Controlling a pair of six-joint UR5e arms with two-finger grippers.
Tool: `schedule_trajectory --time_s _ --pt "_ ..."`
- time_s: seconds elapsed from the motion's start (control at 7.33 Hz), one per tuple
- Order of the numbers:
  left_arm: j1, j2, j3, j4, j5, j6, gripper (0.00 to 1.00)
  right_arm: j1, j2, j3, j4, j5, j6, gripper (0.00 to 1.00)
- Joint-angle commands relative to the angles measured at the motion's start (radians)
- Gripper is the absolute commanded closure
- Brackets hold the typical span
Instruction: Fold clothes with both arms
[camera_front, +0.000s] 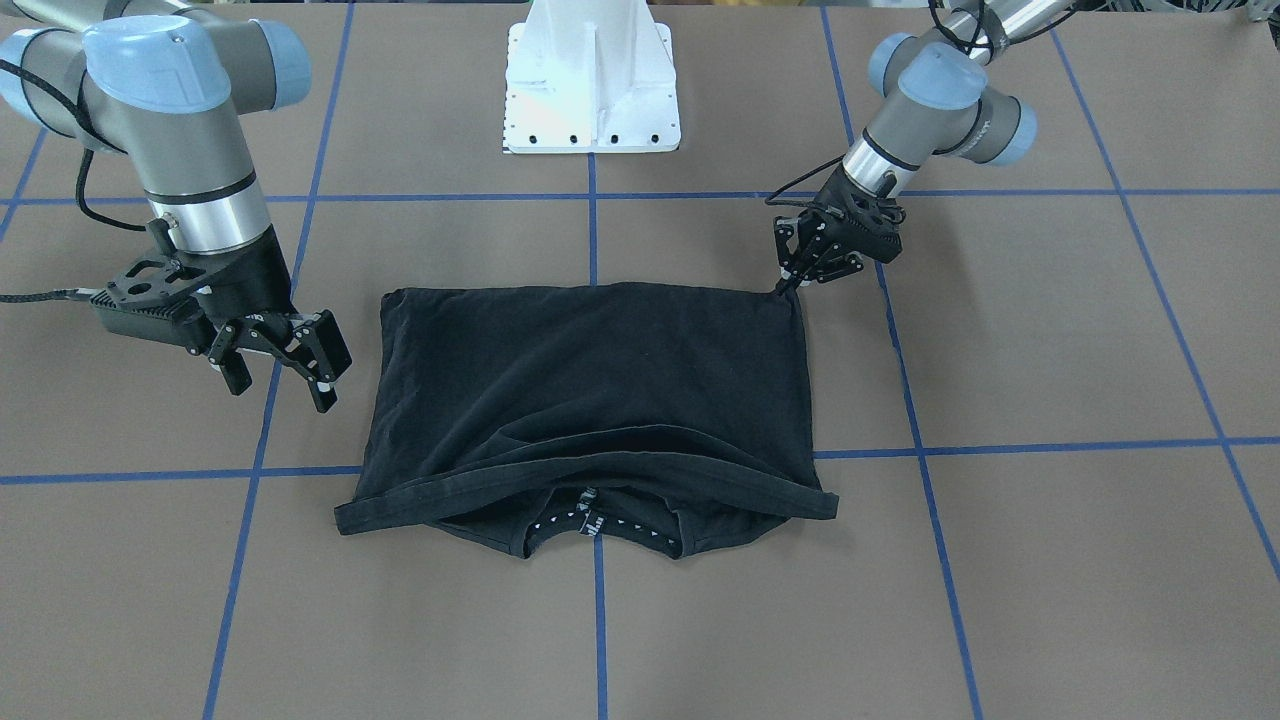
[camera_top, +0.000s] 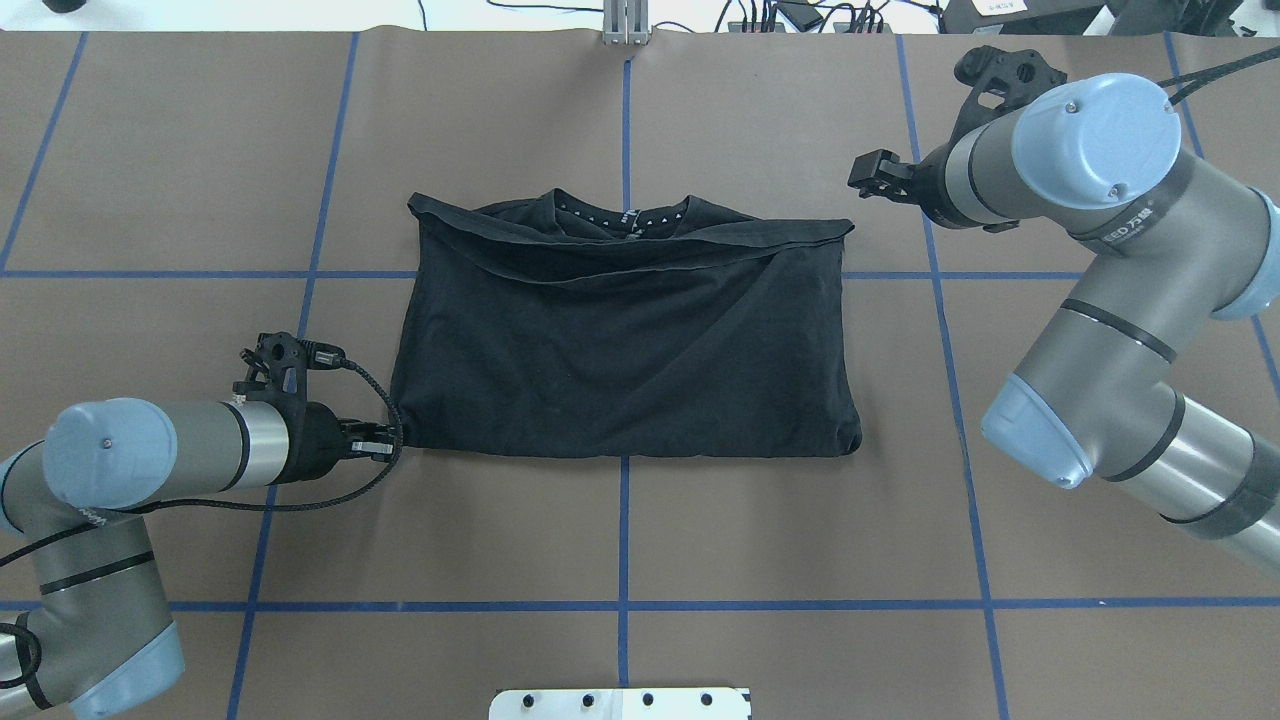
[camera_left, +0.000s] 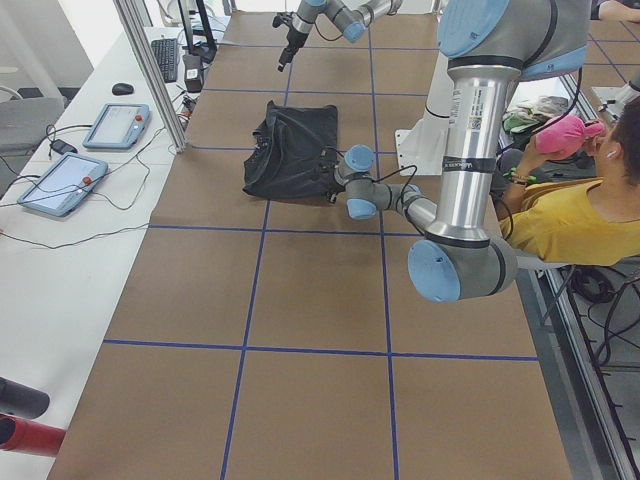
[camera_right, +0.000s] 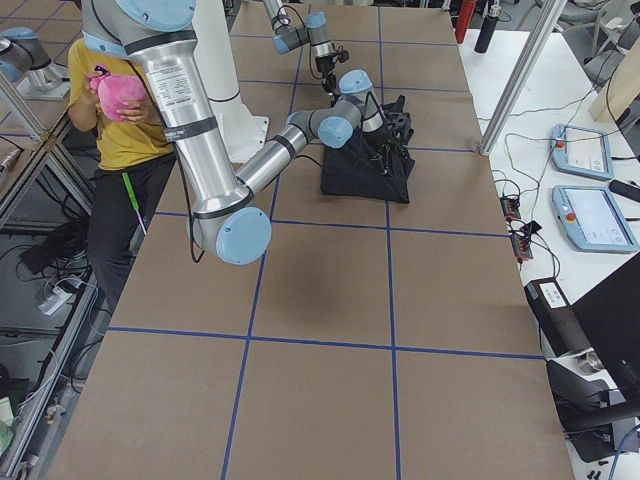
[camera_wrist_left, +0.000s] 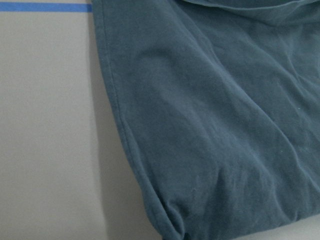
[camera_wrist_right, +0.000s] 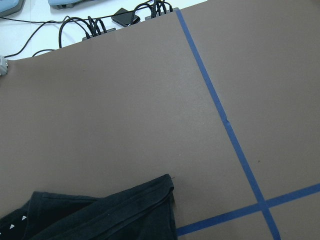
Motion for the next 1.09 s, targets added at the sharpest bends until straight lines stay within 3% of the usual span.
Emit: schedule_trajectory --time_s 0.0,0.27,0.41,0.55,0.68,0.96 --pt "-0.022 0.031 0.002 0.0 -0.005 0.084 1.0 -0.006 0.002 0.0 0.0 0.001 0.001 0.0" --pt "-0.189 0.033 0.09 -0.005 -0.008 0.305 1.0 -0.018 0.009 -0.003 0.0 0.0 0.004 0.0" --pt "-0.29 0.015 0.168 -0.005 -0.061 0.407 1.0 -0.023 0.012 -0.003 0.0 0.0 0.006 0.0" --pt "-0.397 -0.064 0.281 -0.01 -0.095 0.505 1.0 -0.029 0.014 -0.005 0.0 0.0 0.006 0.0" --pt "-0.468 -0.203 0.46 -0.01 -0.097 0.572 1.0 -0.037 0.015 -0.005 0.0 -0.002 0.009 0.0" --pt "-0.525 -0.503 0.818 -0.036 -0.092 0.594 1.0 -0.046 0.018 -0.002 0.0 -0.003 0.013 0.0"
